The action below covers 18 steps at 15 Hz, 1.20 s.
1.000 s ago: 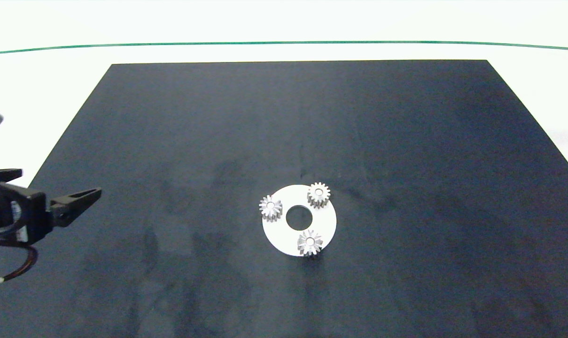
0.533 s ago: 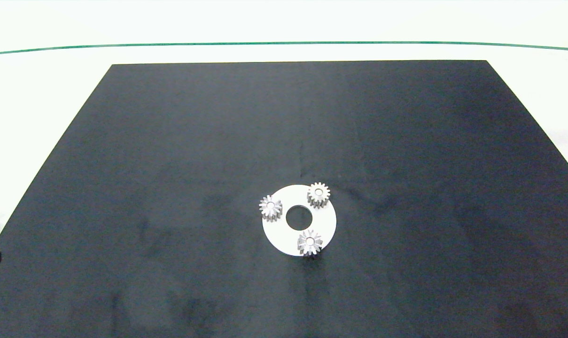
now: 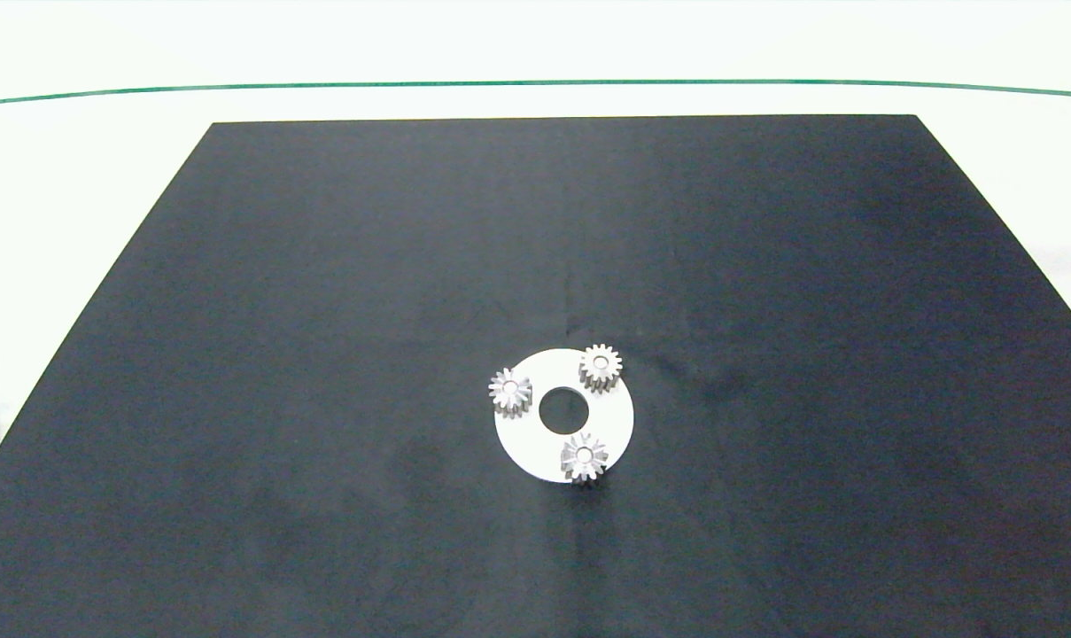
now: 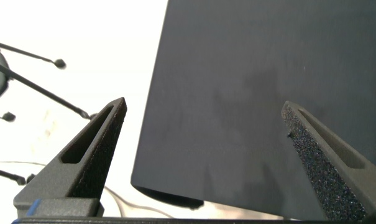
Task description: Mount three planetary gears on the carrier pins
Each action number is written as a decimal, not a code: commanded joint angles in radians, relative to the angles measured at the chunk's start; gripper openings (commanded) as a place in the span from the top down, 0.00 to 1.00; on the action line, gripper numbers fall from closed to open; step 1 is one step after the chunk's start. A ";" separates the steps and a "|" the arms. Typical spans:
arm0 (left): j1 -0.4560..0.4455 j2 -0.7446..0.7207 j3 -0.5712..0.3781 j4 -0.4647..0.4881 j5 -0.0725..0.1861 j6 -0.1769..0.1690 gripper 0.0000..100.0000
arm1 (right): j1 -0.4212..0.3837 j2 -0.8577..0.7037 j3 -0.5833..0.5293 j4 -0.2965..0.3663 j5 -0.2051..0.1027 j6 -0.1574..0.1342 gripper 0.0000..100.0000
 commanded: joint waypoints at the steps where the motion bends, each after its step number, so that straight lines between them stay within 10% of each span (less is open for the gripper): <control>1: 0.007 -0.087 -0.020 0.006 0.002 0.002 0.00 | -0.078 -0.091 0.009 0.002 -0.002 -0.002 0.00; 7: 0.036 -0.202 0.025 0.024 0.002 0.002 0.00 | -0.164 -0.191 -0.010 0.002 -0.002 -0.005 0.00; 12: -0.081 -0.259 0.184 -0.025 -0.086 -0.007 0.00 | -0.099 -0.257 0.084 -0.004 0.024 0.004 0.00; 18: -0.107 -0.317 0.374 -0.300 -0.087 -0.008 0.00 | -0.128 -0.428 0.202 -0.009 -0.023 -0.002 0.00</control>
